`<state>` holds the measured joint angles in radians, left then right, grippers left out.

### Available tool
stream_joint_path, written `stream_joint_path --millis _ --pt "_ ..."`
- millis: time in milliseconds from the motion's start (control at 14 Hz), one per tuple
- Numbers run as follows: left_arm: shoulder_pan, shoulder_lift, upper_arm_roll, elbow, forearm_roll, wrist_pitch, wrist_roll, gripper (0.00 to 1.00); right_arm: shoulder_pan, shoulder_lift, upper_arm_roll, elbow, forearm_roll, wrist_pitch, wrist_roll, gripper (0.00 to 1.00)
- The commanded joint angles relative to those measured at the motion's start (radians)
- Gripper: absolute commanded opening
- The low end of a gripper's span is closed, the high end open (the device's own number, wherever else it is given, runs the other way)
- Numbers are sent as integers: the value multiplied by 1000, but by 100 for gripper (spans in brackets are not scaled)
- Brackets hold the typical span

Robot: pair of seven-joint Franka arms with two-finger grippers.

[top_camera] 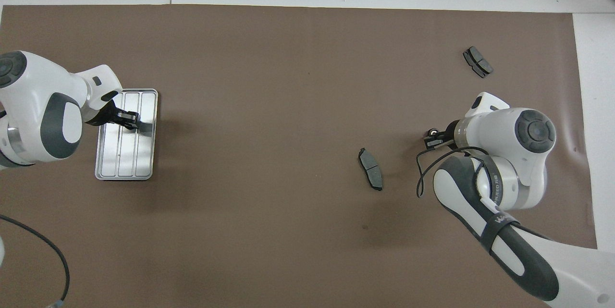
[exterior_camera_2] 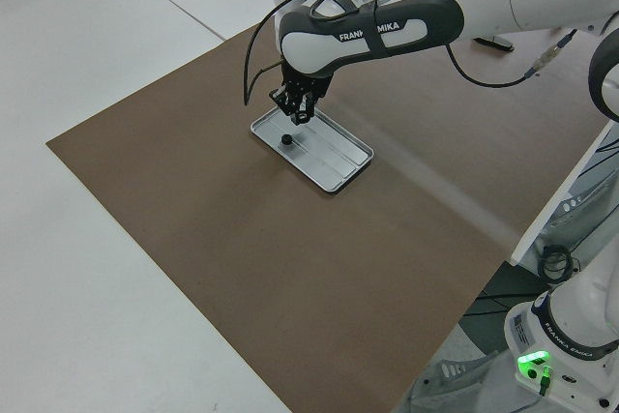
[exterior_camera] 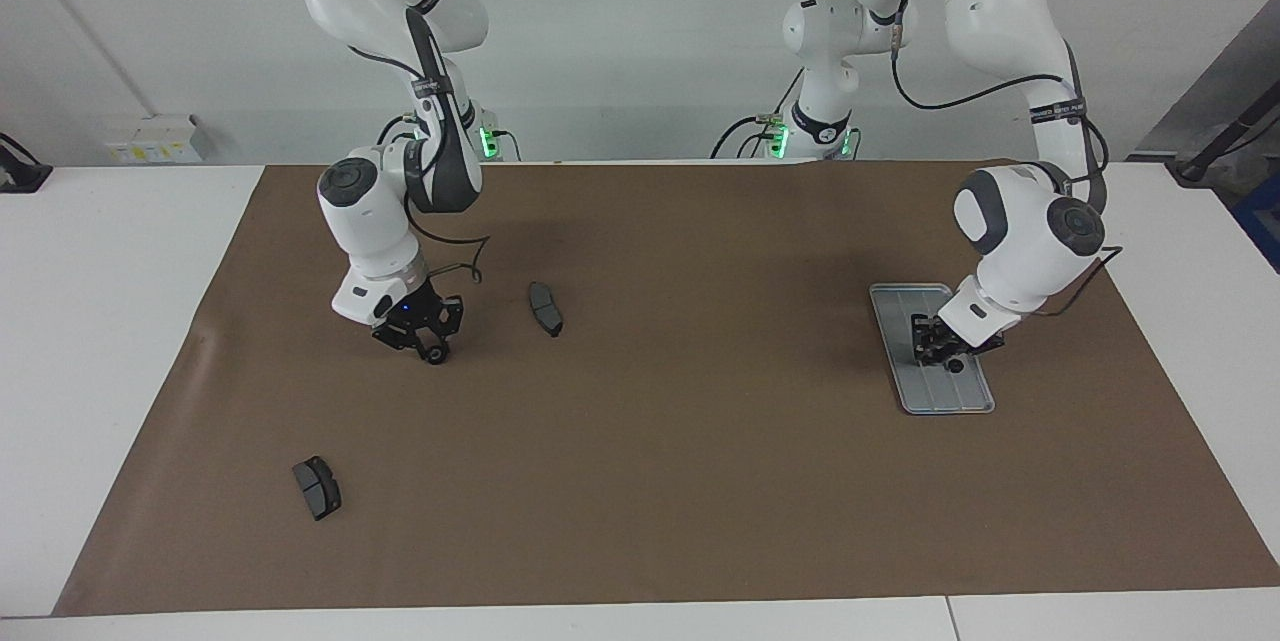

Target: Pick bearing gear from pile to tray

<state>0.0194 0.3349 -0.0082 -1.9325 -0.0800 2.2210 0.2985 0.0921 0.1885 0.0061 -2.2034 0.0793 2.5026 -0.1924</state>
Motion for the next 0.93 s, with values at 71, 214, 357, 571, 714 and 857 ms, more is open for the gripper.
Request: stream_joint_path --millis 71,214,357,571,714,857 --pt "-3 -48 2 -46 -20 28 5 75 9 6 37 279 11 -307 250 0" --pt "-10 -48 2 -27 -23 32 -5 100 17 37 90 374 7 -358 414 0" --pt "-22 -47 -4 13 -23 28 -70 100 31 57 148 421 -2 -349 621 0" --pt "-113 -40 -3 67 -21 14 -240 100 31 104 282 474 -65 -315 923 0" --pt "-163 -40 -1 75 -21 16 -326 100 44 158 371 475 -160 -236 1142 0" --pt "-209 -40 -1 76 -20 25 -404 100 46 202 428 475 -257 -173 1313 0"
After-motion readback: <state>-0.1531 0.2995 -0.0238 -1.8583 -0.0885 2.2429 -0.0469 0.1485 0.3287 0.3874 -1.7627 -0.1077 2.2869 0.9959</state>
